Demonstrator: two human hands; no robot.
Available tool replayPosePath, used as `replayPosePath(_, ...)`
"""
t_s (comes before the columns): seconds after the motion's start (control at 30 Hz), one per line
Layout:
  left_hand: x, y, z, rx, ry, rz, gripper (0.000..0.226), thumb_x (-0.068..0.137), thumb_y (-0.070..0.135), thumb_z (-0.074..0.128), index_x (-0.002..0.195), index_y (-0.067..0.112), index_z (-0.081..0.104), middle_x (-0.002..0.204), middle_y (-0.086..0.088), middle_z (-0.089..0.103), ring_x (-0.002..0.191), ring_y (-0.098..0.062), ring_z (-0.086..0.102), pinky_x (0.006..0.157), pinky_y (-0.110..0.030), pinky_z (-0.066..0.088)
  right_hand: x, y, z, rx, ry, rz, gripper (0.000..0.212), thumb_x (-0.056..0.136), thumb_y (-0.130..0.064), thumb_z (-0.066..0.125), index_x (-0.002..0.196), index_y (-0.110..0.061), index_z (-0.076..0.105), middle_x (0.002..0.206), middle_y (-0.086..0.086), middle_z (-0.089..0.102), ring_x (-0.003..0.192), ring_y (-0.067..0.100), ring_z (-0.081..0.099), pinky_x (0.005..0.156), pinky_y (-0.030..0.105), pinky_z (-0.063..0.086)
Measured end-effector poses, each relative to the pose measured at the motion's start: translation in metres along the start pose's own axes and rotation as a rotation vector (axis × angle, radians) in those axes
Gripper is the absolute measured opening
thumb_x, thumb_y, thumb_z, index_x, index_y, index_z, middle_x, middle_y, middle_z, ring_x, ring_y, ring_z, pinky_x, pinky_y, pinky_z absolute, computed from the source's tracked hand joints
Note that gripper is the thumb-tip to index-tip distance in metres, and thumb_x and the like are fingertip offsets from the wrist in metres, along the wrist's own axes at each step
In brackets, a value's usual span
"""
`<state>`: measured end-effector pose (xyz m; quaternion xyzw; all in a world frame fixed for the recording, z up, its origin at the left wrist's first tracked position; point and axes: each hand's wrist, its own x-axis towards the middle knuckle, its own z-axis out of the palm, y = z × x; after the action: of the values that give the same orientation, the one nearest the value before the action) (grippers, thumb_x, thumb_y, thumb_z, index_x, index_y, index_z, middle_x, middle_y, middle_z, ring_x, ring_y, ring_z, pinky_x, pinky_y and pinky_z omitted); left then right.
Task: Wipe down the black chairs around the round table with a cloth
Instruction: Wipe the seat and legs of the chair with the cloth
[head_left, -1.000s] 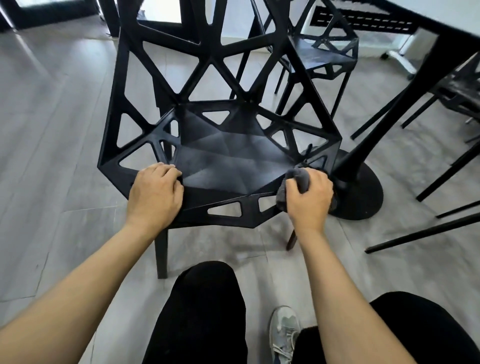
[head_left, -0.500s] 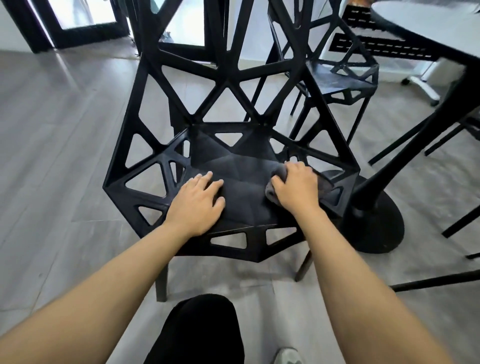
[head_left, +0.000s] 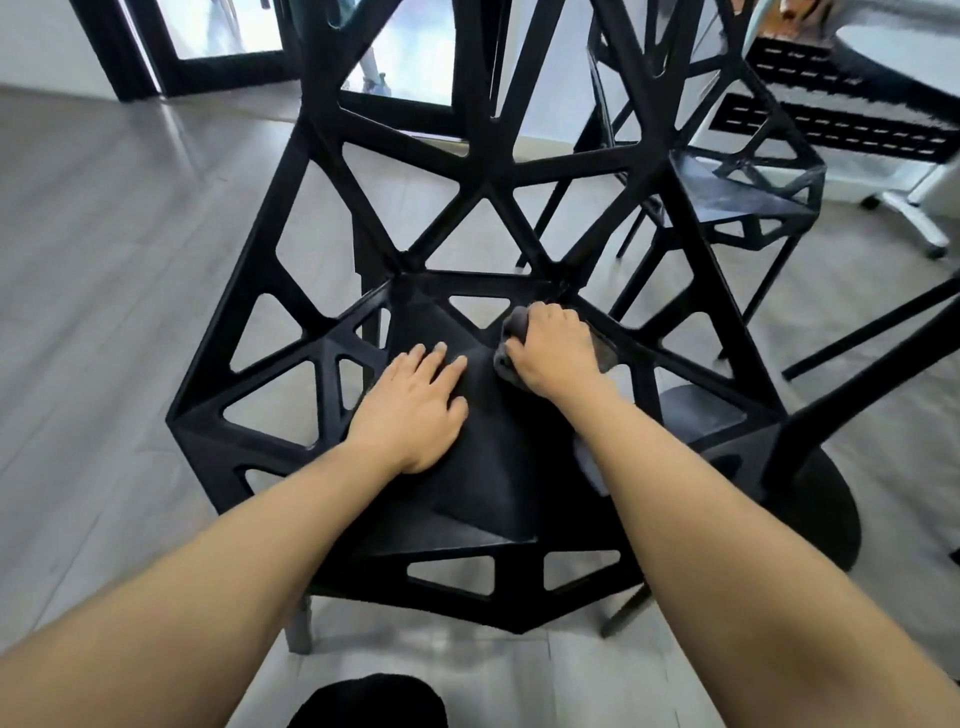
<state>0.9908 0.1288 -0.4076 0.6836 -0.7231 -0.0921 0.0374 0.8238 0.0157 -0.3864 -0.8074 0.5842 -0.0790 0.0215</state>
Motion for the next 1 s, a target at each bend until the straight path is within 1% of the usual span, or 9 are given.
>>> replayPosePath(0.1, -0.002, -0.002, 0.002, 0.021, -0.006, 0.013, 0.061, 0.105, 0.046, 0.020, 0.162, 0.026, 0.008, 0.169, -0.003, 0.004, 0.155, -0.024, 0.002, 0.126, -0.039, 0.003, 0.037, 0.007, 0.003, -0.043, 0.052, 0.028, 0.048, 0.099, -0.043, 0.050, 0.126, -0.003, 0.049, 0.132, 0.019, 0.056, 0.124, 0.038, 0.049, 0.102, 0.045, 0.037)
replayPosePath(0.27, -0.008, 0.002, 0.001, 0.027, 0.009, 0.019, 0.061, 0.106, 0.045, 0.019, 0.162, 0.024, 0.005, 0.169, -0.003, 0.001, 0.155, -0.021, -0.001, 0.126, -0.038, 0.001, 0.072, 0.004, 0.009, -0.135, 0.152, 0.083, 0.048, 0.099, -0.042, 0.049, 0.124, -0.002, 0.053, 0.127, 0.019, 0.060, 0.120, 0.038, 0.051, 0.101, 0.044, 0.038)
replayPosePath(0.43, -0.009, 0.004, 0.001, 0.005, 0.002, 0.017, 0.061, 0.106, 0.045, 0.020, 0.162, 0.023, 0.006, 0.169, -0.002, 0.000, 0.156, -0.021, -0.002, 0.126, -0.038, 0.000, 0.075, -0.010, 0.012, 0.035, 0.181, 0.212, 0.049, 0.098, -0.042, 0.050, 0.124, -0.001, 0.056, 0.127, 0.020, 0.061, 0.121, 0.041, 0.050, 0.102, 0.047, 0.037)
replayPosePath(0.5, -0.008, 0.004, 0.000, -0.008, 0.003, 0.020, 0.061, 0.106, 0.044, 0.022, 0.162, 0.022, 0.008, 0.169, -0.003, 0.002, 0.156, -0.021, -0.001, 0.126, -0.039, 0.000, 0.071, -0.030, 0.015, 0.152, 0.150, 0.141, 0.045, 0.097, -0.040, 0.050, 0.120, -0.003, 0.059, 0.124, 0.019, 0.062, 0.119, 0.041, 0.050, 0.100, 0.047, 0.038)
replayPosePath(0.57, -0.008, 0.004, 0.000, -0.016, 0.021, 0.032, 0.061, 0.105, 0.042, 0.024, 0.161, 0.021, 0.012, 0.169, -0.004, 0.007, 0.155, -0.022, 0.001, 0.126, -0.039, 0.001, 0.070, -0.062, 0.020, 0.244, 0.090, -0.032, 0.040, 0.096, -0.038, 0.052, 0.118, -0.006, 0.061, 0.122, 0.017, 0.063, 0.120, 0.039, 0.049, 0.100, 0.046, 0.039)
replayPosePath(0.67, -0.009, 0.003, 0.000, -0.021, 0.045, 0.049, 0.064, 0.101, 0.044, 0.021, 0.160, 0.019, 0.019, 0.167, -0.007, 0.016, 0.155, -0.025, 0.008, 0.126, -0.039, 0.003, 0.080, -0.106, 0.020, 0.267, 0.000, -0.232, 0.040, 0.095, -0.039, 0.052, 0.119, -0.009, 0.061, 0.122, 0.016, 0.065, 0.118, 0.038, 0.051, 0.100, 0.044, 0.041)
replayPosePath(0.8, -0.008, -0.001, 0.001, -0.042, 0.055, 0.039, 0.064, 0.100, 0.044, 0.019, 0.160, 0.019, 0.020, 0.167, -0.007, 0.015, 0.155, -0.025, 0.008, 0.126, -0.039, 0.003, 0.089, -0.119, 0.017, 0.234, -0.021, -0.303, 0.038, 0.098, -0.037, 0.050, 0.118, -0.006, 0.058, 0.122, 0.016, 0.063, 0.117, 0.037, 0.052, 0.098, 0.044, 0.041)
replayPosePath(0.9, -0.007, -0.002, 0.000, -0.053, 0.064, 0.037, 0.060, 0.105, 0.041, 0.026, 0.160, 0.019, 0.018, 0.168, -0.006, 0.012, 0.155, -0.024, 0.006, 0.126, -0.039, 0.002, 0.094, -0.118, 0.018, 0.120, 0.009, -0.346, 0.038, 0.099, -0.039, 0.047, 0.119, -0.009, 0.058, 0.122, 0.014, 0.063, 0.115, 0.035, 0.054, 0.095, 0.044, 0.042)
replayPosePath(1.0, -0.008, -0.002, 0.000, -0.062, 0.058, 0.023, 0.059, 0.106, 0.041, 0.027, 0.161, 0.021, 0.017, 0.169, -0.005, 0.010, 0.155, -0.022, 0.004, 0.126, -0.037, 0.000, 0.097, -0.125, 0.015, -0.034, 0.032, -0.354, 0.037, 0.100, -0.038, 0.046, 0.121, -0.011, 0.059, 0.124, 0.011, 0.063, 0.117, 0.033, 0.054, 0.092, 0.044, 0.042)
